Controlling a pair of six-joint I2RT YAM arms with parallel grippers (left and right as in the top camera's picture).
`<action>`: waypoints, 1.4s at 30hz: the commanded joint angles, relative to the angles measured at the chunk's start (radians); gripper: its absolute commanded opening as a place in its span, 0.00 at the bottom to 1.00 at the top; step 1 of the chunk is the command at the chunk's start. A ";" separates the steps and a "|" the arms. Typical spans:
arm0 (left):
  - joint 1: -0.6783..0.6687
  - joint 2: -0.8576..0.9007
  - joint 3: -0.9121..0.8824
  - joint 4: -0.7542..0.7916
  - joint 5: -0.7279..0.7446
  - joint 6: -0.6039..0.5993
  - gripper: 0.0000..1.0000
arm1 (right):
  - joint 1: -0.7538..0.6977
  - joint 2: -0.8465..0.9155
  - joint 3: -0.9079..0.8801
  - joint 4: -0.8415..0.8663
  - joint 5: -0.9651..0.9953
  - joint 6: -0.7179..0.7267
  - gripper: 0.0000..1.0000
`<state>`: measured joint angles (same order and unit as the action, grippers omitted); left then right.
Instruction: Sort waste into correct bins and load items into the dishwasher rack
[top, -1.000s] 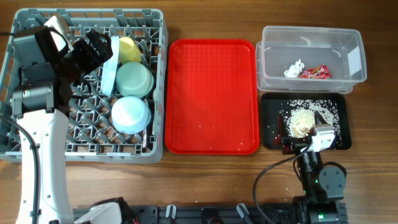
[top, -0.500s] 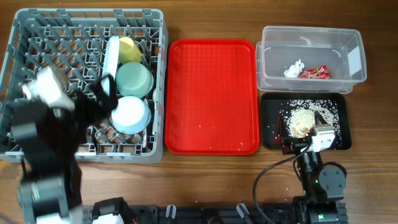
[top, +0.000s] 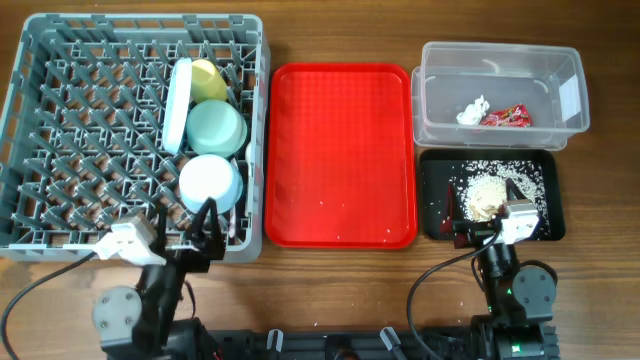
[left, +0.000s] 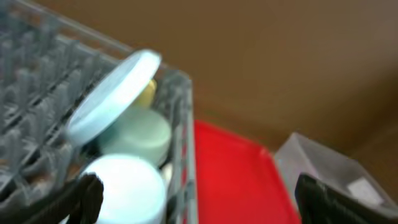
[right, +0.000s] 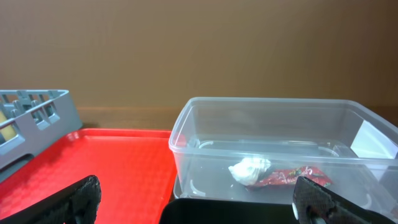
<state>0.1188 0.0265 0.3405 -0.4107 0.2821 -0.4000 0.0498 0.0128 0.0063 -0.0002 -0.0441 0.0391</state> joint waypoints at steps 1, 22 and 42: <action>-0.073 -0.021 -0.118 0.297 -0.076 0.002 1.00 | 0.003 -0.009 -0.001 0.003 0.013 -0.013 1.00; -0.182 -0.023 -0.335 0.334 -0.272 0.315 1.00 | 0.003 -0.009 -0.001 0.003 0.013 -0.013 1.00; -0.134 -0.023 -0.335 0.335 -0.243 0.520 1.00 | 0.003 -0.009 -0.001 0.003 0.013 -0.013 1.00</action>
<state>-0.0193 0.0135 0.0090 -0.0708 0.0170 0.0975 0.0498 0.0128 0.0063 -0.0002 -0.0441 0.0391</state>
